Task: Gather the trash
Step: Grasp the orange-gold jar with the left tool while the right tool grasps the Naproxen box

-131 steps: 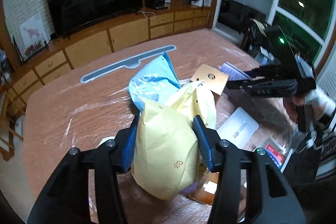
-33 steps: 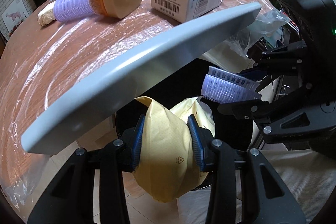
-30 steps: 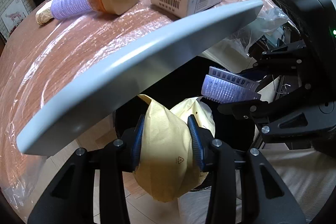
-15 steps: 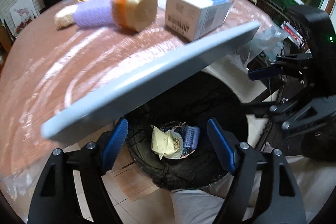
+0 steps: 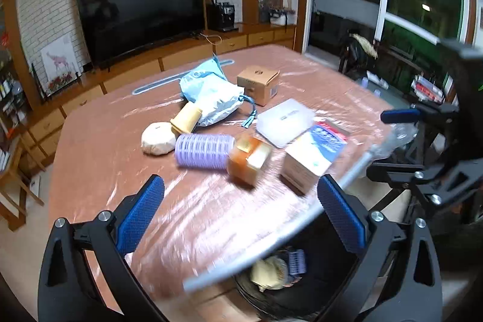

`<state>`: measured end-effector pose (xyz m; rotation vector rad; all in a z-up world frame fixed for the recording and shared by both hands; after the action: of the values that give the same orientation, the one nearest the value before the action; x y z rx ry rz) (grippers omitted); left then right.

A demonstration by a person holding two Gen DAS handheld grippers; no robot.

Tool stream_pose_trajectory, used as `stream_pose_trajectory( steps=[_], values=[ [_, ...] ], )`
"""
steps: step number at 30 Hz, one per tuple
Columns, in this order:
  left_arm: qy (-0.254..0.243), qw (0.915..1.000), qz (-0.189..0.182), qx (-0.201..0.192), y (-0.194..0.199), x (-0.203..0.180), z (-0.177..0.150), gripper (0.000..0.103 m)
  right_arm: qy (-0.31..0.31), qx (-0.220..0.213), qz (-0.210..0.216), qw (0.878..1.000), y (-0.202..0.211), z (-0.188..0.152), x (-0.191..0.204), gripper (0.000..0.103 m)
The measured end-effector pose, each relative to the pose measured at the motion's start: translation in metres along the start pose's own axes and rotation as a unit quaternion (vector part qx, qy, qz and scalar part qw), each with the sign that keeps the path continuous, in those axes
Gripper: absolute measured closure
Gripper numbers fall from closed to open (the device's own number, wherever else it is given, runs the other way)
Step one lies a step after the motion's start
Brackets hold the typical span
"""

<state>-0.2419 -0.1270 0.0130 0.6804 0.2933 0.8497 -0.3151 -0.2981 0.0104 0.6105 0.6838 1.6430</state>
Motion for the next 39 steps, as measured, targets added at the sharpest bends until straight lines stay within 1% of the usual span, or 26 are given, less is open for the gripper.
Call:
stream_pose_trajectory(
  steps=[2, 5, 8, 10, 12, 15, 17, 19, 20, 21, 22, 23, 24, 25, 29, 32, 36, 39],
  values=[
    [-0.012, 0.9997, -0.014, 0.019, -0.024, 0.002, 0.002, 0.001, 0.007, 0.011, 0.001, 1.0, -0.013, 0.003, 0.003, 0.004],
    [-0.038, 0.9982, -0.023, 0.039, -0.045, 0.003, -0.001, 0.002, 0.013, 0.034, 0.012, 0.999, -0.037, 0.005, 0.008, 0.004],
    [-0.059, 0.9962, -0.035, 0.052, -0.057, 0.002, -0.002, 0.002, 0.012, 0.04, 0.016, 0.999, -0.045, 0.0, 0.012, 0.004],
    [-0.069, 0.9949, -0.04, 0.061, -0.063, -0.004, -0.003, 0.008, 0.004, 0.043, 0.023, 0.999, -0.052, 0.0, 0.013, 0.004],
    [-0.076, 0.9937, -0.046, 0.068, -0.067, -0.007, -0.005, 0.021, -0.004, 0.047, 0.029, 0.998, -0.058, 0.001, 0.014, 0.004],
    [-0.072, 0.9928, -0.059, 0.076, -0.073, -0.008, -0.005, 0.031, -0.004, 0.053, 0.029, 0.998, -0.064, 0.001, 0.015, 0.004],
    [-0.068, 0.9922, -0.069, 0.078, -0.074, -0.007, -0.006, 0.034, -0.001, 0.057, 0.034, 0.998, -0.069, 0.0, 0.017, 0.004],
    [-0.072, 0.9909, -0.079, 0.082, -0.076, -0.008, -0.006, 0.042, 0.007, 0.059, 0.031, 0.998, -0.072, 0.0, 0.018, 0.004],
    [-0.076, 0.9899, -0.083, 0.086, -0.078, -0.009, -0.007, 0.048, 0.009, 0.06, 0.03, 0.998, -0.074, 0.0, 0.018, 0.004],
    [-0.077, 0.9891, -0.087, 0.09, -0.08, -0.01, -0.008, 0.051, 0.009, 0.062, 0.035, 0.997, -0.076, 0.0, 0.019, 0.004],
    [-0.078, 0.9886, -0.09, 0.092, -0.082, -0.01, -0.007, 0.052, 0.007, 0.063, 0.04, 0.997, -0.078, 0.001, 0.019, 0.004],
    [-0.078, 0.9883, -0.092, 0.093, -0.082, -0.01, -0.008, 0.056, 0.004, 0.063, 0.045, 0.997, -0.079, 0.002, 0.019, 0.008],
    [-0.077, 0.9878, -0.096, 0.095, -0.083, -0.01, -0.008, 0.064, 0.003, 0.065, 0.05, 0.997, -0.08, 0.002, 0.018, 0.013],
    [-0.071, 0.9871, -0.105, 0.098, -0.084, -0.009, -0.009, 0.065, 0.002, 0.068, 0.053, 0.996, -0.081, 0.002, 0.018, 0.018],
    [-0.051, 0.9875, -0.114, 0.096, -0.083, -0.005, -0.007, 0.065, -0.016, 0.065, 0.069, 0.995, -0.078, 0.004, 0.009, 0.02],
    [-0.04, 0.9896, -0.104, 0.091, -0.078, -0.003, -0.007, 0.065, -0.024, 0.063, 0.071, 0.995, -0.075, 0.004, 0.006, 0.02],
    [0.005, 0.9919, -0.097, 0.082, -0.067, 0.006, -0.007, 0.065, -0.041, 0.061, 0.075, 0.994, -0.07, 0.005, 0.0, 0.02],
    [0.025, 0.9918, -0.092, 0.085, -0.065, 0.012, -0.011, 0.065, -0.053, 0.066, 0.081, 0.993, -0.071, 0.005, -0.004, 0.02]
  ],
)
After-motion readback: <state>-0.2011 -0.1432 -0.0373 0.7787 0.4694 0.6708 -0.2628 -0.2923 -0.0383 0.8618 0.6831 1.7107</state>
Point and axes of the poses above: each gripper's, at about its wrist camera, not at the fingertips, and y roughly against the way its jaws point, x to its left, z to its top, the point moved 6 cm from there along -y, roughly the way its jaws point, and after that the axes turned 2 degrees about -x, right-handed, at the moved point
